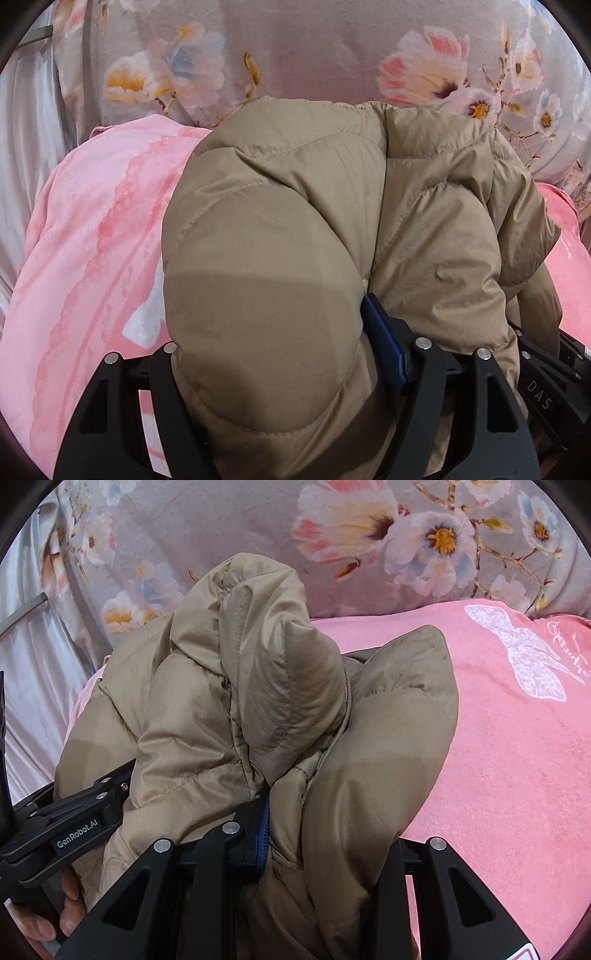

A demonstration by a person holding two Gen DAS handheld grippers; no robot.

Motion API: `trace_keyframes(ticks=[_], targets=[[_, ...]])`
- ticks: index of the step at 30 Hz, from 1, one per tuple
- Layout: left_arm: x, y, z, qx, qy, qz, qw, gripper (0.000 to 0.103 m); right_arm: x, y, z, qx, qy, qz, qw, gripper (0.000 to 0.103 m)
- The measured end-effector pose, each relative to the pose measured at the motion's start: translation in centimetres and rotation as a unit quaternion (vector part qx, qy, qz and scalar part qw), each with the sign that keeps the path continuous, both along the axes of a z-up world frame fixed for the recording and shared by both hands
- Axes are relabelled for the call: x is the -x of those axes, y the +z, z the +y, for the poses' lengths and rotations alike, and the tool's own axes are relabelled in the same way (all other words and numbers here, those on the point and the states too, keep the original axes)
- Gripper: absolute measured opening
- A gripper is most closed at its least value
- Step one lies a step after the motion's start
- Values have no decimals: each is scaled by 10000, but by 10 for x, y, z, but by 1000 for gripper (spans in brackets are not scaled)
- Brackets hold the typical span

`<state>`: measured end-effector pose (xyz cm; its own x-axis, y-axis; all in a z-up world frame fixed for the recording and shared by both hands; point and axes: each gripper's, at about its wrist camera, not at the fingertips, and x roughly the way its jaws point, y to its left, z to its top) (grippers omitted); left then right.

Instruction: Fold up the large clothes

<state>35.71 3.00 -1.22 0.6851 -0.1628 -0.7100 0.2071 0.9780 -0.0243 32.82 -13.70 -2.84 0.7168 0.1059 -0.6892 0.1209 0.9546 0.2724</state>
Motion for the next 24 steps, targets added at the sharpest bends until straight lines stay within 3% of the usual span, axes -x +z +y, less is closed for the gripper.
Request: trace_keyframes(ticks=[7, 10, 14, 17, 19, 22, 24], targets=[[-11, -9, 4, 0, 126, -42, 9999, 76, -16, -15, -2, -16, 46, 70, 10000, 32], [-18, -14, 11, 140, 247, -36, 9996, 84, -23, -20, -4, -53, 67, 52, 9999, 34], [-24, -15, 33, 702, 349, 137, 9968, 88, -24, -12, 1, 25, 193, -50, 9998, 34], [-24, -10, 48, 917, 441, 120, 9947, 90, -34, -6, 11, 151, 347, -60, 9993, 34], [-29, -11, 62, 1080, 706, 187, 9915, 96, -52, -11, 18, 228, 518, 206, 9982, 44], [-41, -15, 79, 1427, 867, 455, 9849, 98, -68, -14, 4, -230, 560, 562, 9966, 49], [-45, -15, 94, 1706, 861, 708, 9790, 98, -56, -4, -8, -383, 661, 563, 9955, 49]])
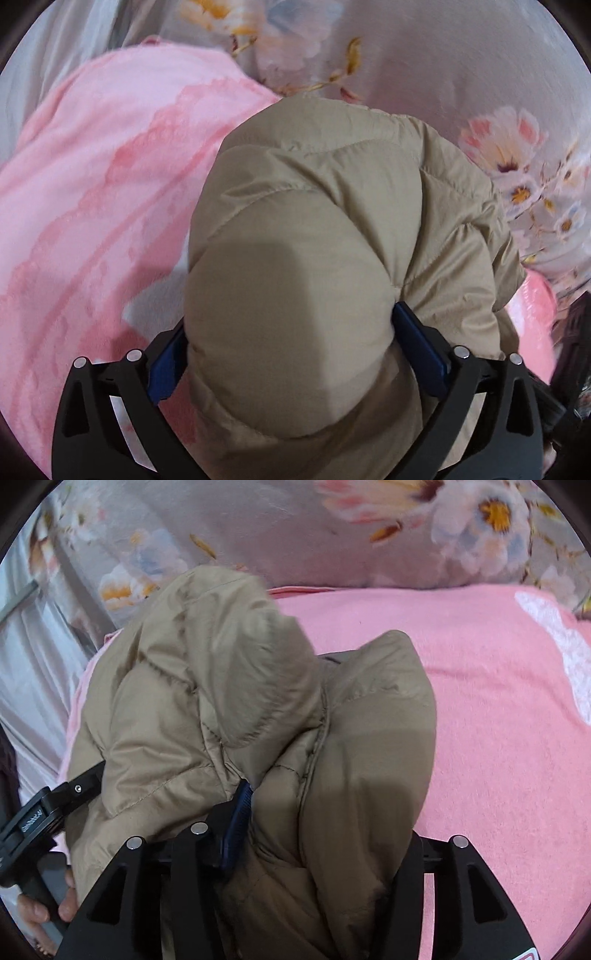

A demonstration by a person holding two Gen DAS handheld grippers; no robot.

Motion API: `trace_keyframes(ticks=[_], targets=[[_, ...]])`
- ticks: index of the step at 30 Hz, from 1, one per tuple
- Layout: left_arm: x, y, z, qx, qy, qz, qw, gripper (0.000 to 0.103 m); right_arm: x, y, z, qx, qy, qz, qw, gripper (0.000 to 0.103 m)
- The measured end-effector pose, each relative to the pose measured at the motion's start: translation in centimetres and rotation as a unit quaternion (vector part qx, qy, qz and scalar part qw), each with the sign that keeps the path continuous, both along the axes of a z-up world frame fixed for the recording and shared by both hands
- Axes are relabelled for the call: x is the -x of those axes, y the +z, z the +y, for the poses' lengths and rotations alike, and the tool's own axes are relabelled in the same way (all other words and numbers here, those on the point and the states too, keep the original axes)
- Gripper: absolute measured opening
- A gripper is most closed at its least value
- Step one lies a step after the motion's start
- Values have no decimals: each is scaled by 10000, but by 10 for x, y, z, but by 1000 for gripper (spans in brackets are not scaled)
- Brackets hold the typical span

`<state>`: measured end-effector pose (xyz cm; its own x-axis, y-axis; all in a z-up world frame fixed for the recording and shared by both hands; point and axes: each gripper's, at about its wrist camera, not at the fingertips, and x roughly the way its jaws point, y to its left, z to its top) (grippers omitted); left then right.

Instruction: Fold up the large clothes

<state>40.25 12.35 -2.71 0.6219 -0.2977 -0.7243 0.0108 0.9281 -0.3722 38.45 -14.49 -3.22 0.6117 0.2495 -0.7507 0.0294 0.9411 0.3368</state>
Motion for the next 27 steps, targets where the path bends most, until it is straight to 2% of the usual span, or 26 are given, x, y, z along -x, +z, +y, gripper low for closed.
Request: trace_keyframes(ticks=[3, 4, 6, 8, 12, 14, 15, 17, 18, 19, 21, 22, 23, 25, 26, 27], targets=[[21, 15, 21, 126, -19, -47, 9999, 97, 40, 14, -15, -218, 95, -264, 9994, 49], [33, 20, 27, 121, -94, -70, 9999, 97, 59, 18, -23, -317, 108, -342, 9989, 53], [56, 26, 32, 51, -197, -70, 9998, 97, 92, 18, -32, -199, -21, -433, 9989, 63], [87, 26, 33, -54, -356, -60, 9993, 97, 127, 11, -36, -64, -84, -451, 9989, 63], [140, 1, 25, -312, -666, 190, 9971, 97, 186, -2, -27, 352, -83, -489, 9981, 63], [162, -11, 20, -358, -787, 267, 9959, 97, 197, -8, -17, 414, 122, -450, 9981, 63], [169, -17, 17, -457, -822, 311, 9951, 97, 198, -17, -6, 473, 310, -275, 9980, 62], [176, -26, 7, -798, -868, 338, 9925, 97, 192, -29, 9, 745, 511, -95, 9959, 35], [176, -29, 2, -991, -827, 334, 9911, 97, 182, -33, 13, 985, 451, -33, 9941, 16], [173, -29, -3, -1242, -734, 317, 9890, 97, 175, -31, 12, 940, 384, -51, 9948, 14], [169, -27, -4, -1374, -602, 209, 9885, 97, 149, -18, 2, 549, 200, -175, 9981, 10], [166, -25, -4, -1414, -505, 163, 9885, 97, 139, -11, 2, 512, 181, -237, 9982, 5], [160, -24, -3, -1457, -386, 158, 9884, 98, 124, 3, 4, 502, 130, -428, 9977, 5], [149, -24, 0, -1289, -285, 206, 9910, 98, 106, 15, 4, 415, 181, -644, 9969, 5], [145, -26, 1, -1247, -226, 225, 9917, 98, 95, 12, 6, 504, 230, -586, 9967, 5], [140, -27, 1, -1233, -153, 222, 9920, 98, 85, 1, 6, 685, 235, -335, 9968, 7]])
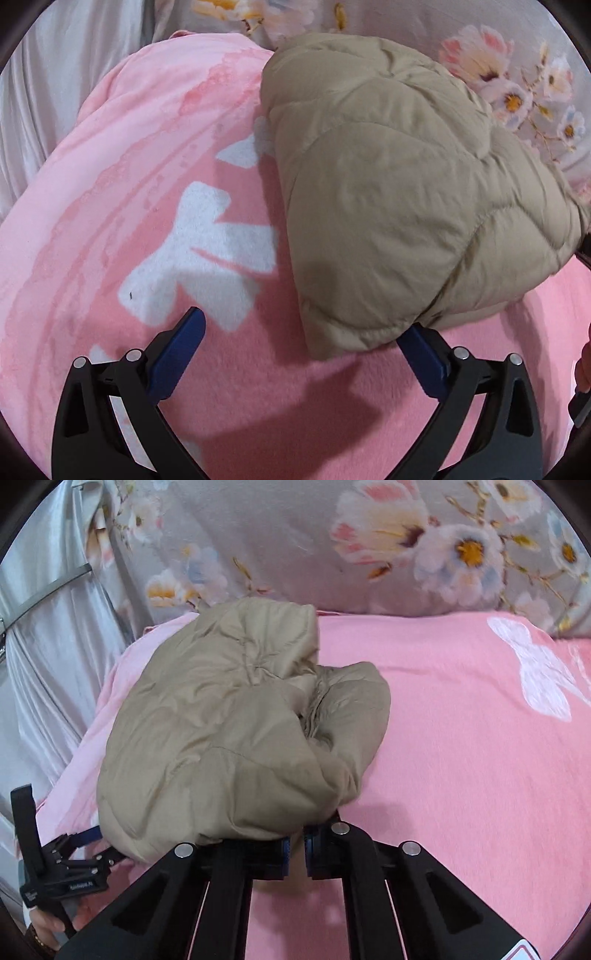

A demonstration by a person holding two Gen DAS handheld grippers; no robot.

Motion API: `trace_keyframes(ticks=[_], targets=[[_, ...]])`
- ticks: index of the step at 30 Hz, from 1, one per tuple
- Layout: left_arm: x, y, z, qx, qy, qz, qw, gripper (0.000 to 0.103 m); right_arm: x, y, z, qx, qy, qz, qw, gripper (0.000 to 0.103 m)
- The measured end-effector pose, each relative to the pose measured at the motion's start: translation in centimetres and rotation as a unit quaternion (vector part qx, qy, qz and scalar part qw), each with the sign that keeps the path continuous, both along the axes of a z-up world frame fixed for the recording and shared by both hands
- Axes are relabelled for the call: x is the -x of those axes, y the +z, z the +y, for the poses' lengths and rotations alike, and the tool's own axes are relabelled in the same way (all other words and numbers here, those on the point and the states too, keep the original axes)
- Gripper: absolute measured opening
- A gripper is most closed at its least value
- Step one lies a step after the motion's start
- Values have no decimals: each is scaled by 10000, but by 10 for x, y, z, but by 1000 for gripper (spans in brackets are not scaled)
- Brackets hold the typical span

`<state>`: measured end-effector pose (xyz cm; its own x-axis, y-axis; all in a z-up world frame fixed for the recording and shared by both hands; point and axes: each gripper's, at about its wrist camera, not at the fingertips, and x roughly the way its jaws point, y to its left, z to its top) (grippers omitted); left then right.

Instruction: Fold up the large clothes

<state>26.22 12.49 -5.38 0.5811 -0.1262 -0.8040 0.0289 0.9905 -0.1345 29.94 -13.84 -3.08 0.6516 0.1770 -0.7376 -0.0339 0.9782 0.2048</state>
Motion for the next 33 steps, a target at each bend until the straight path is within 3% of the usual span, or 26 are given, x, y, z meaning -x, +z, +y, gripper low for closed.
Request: trace_keyframes(ticks=[2, 5, 7, 9, 11, 13, 15, 17, 19, 21, 25, 30, 33], targets=[[-5, -2, 3, 43, 119, 19, 9999, 98, -2, -26, -6, 36, -93, 615, 9981, 11], [-8, -4, 10, 224, 113, 80, 9997, 98, 28, -32, -20, -532, -33, 523, 9972, 19], [-8, -6, 11, 188, 66, 57, 9998, 98, 36, -37, -25, -988, -62, 575, 9934, 42], [-11, -7, 10, 155, 66, 47, 9998, 98, 28, -43, -18, -1139, -63, 696, 9910, 45], [-15, -7, 10, 160, 65, 61, 9998, 98, 17, -46, -9, -1184, -44, 725, 9903, 44], [-16, -7, 10, 186, 79, 91, 9998, 98, 8, -47, 2, -1476, 108, 744, 9862, 10], [-17, -5, 10, 146, 81, 130, 9998, 98, 12, -35, 9, -1028, 12, 605, 9929, 5], [-14, -2, 7, 91, 44, 160, 9998, 98, 33, -12, 11, -495, -62, 245, 9985, 3], [-10, 2, 4, 109, -26, 164, 9998, 95, 59, 1, 1, -327, -176, 100, 9993, 2], [-5, 3, -4, 162, -185, 240, 9994, 95, 83, 2, -11, -159, -351, 144, 9992, 2], [14, 0, -40, -107, -703, 219, 9972, 96, 121, -9, -27, -25, -696, 307, 9971, 2], [31, -5, -59, -273, -833, 214, 9959, 96, 145, -34, -34, 99, -746, 693, 9948, 4], [39, 1, -56, -290, -817, 312, 9957, 93, 159, -17, -38, 176, -825, 667, 9942, 4]])
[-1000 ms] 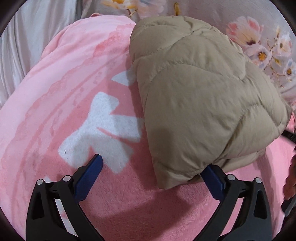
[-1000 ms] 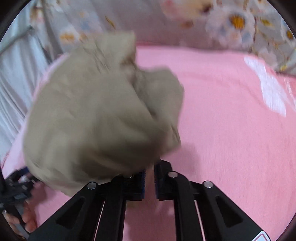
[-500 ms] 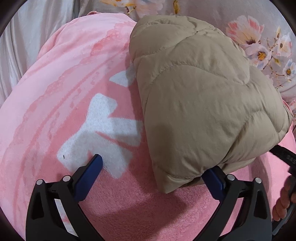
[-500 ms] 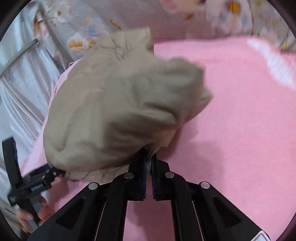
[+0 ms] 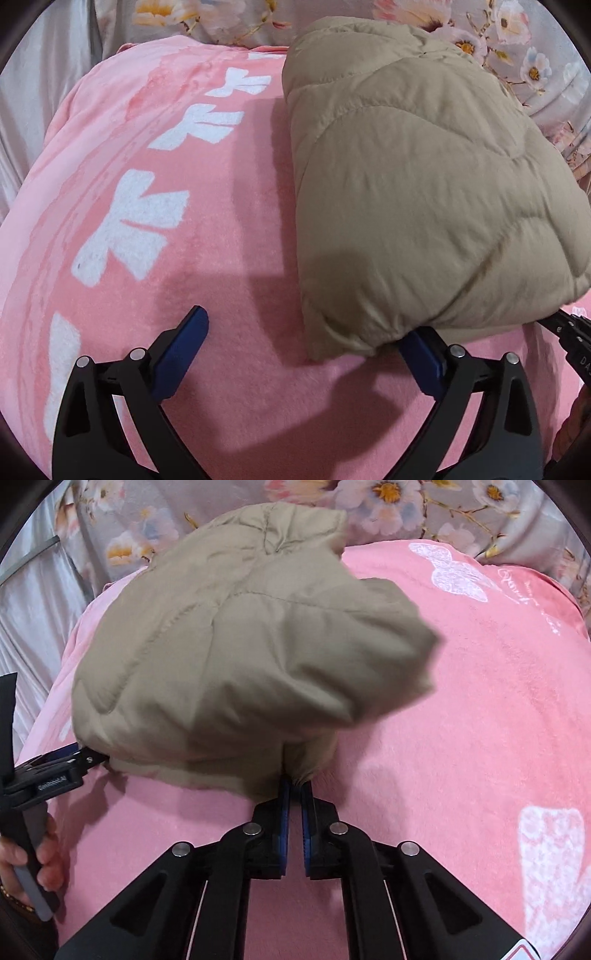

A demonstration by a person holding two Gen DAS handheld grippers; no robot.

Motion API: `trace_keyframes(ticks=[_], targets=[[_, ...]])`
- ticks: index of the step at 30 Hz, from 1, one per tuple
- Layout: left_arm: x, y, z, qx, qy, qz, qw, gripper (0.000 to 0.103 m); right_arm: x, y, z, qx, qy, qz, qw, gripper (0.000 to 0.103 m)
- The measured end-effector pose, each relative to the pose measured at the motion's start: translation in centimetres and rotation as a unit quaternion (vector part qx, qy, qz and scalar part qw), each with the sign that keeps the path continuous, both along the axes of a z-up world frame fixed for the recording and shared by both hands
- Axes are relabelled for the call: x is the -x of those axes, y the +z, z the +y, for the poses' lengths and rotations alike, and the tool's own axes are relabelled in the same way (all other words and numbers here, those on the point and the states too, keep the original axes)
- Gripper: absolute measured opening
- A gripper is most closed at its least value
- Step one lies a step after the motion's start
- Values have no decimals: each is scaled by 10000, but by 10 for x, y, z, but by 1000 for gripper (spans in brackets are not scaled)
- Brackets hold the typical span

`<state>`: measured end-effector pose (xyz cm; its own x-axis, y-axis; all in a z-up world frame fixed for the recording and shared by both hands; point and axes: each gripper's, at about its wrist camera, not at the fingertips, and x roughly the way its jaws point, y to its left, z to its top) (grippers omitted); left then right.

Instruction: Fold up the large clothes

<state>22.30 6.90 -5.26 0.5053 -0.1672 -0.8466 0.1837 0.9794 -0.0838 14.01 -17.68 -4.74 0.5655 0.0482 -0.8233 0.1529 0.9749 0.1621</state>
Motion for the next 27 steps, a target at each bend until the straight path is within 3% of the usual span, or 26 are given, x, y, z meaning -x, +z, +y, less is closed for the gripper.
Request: trace_keyframes(ticks=[4, 8, 12, 15, 17, 23, 27], targets=[[31, 38, 18, 150, -167, -193, 9996, 93, 42, 60, -15, 282, -223, -598, 9976, 5], [35, 89, 15, -8, 7, -803, 9968, 94, 21, 94, -17, -11, -117, -1062, 9943, 5], [0, 99, -26, -345, 173, -1030, 9939, 94, -23, 70, -12, -288, -164, -835, 9960, 5], [-22, 80, -58, -775, 272, -905, 9925, 94, -46, 31, -9, -435, -216, -377, 9981, 4], [-28, 64, -69, -820, 336, -838, 9925, 97, -48, 11, -11, -479, -295, -273, 9980, 1], [-29, 44, -67, -645, 482, -755, 9939, 98, -51, -3, -7, -393, -221, -284, 9986, 1], [-24, 45, -73, -859, 520, -836, 9914, 98, -43, 6, -6, -319, -292, -301, 9986, 7]])
